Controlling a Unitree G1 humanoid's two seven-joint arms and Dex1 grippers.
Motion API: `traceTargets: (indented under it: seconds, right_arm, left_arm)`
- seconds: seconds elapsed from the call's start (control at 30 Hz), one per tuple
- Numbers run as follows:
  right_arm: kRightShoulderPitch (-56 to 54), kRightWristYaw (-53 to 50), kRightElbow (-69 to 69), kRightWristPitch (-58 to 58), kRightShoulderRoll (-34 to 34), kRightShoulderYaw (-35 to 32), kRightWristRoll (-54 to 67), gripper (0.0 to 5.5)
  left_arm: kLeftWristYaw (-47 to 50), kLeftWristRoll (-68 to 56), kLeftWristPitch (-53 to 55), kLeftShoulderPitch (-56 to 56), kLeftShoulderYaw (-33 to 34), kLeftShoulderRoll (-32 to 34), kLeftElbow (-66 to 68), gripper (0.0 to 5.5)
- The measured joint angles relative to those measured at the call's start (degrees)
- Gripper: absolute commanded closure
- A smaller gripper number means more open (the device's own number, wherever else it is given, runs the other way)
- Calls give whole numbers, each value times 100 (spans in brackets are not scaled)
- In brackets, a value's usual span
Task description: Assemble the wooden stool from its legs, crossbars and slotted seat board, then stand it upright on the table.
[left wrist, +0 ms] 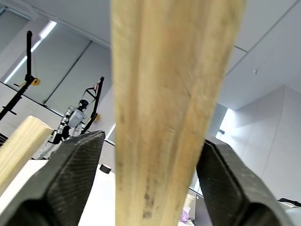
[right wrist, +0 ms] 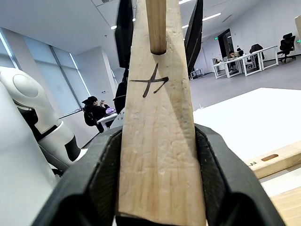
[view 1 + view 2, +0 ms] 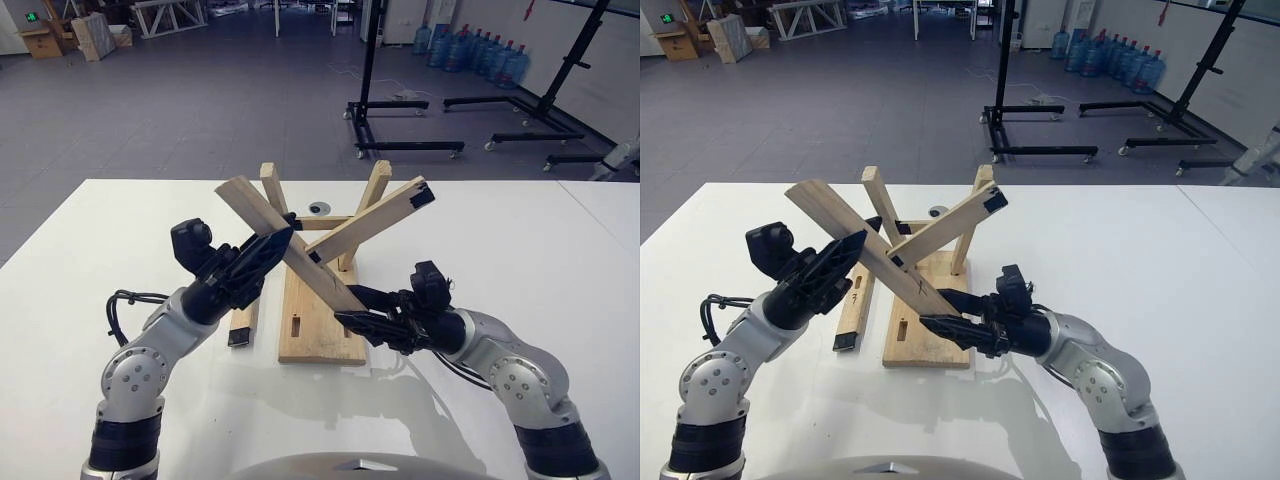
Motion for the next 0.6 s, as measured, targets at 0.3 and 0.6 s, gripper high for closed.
traceTargets:
  seconds: [0.3, 0.6]
  right_arm:
    - [-9, -165, -15, 2, 71, 38, 1, 347]
    - [-193, -119, 209, 124, -108, 42, -45, 215]
  left_arm:
    - [-184, 85, -5, -38, 79, -2, 76, 338]
    - [-556, 415, 53, -30, 89, 213, 87, 340]
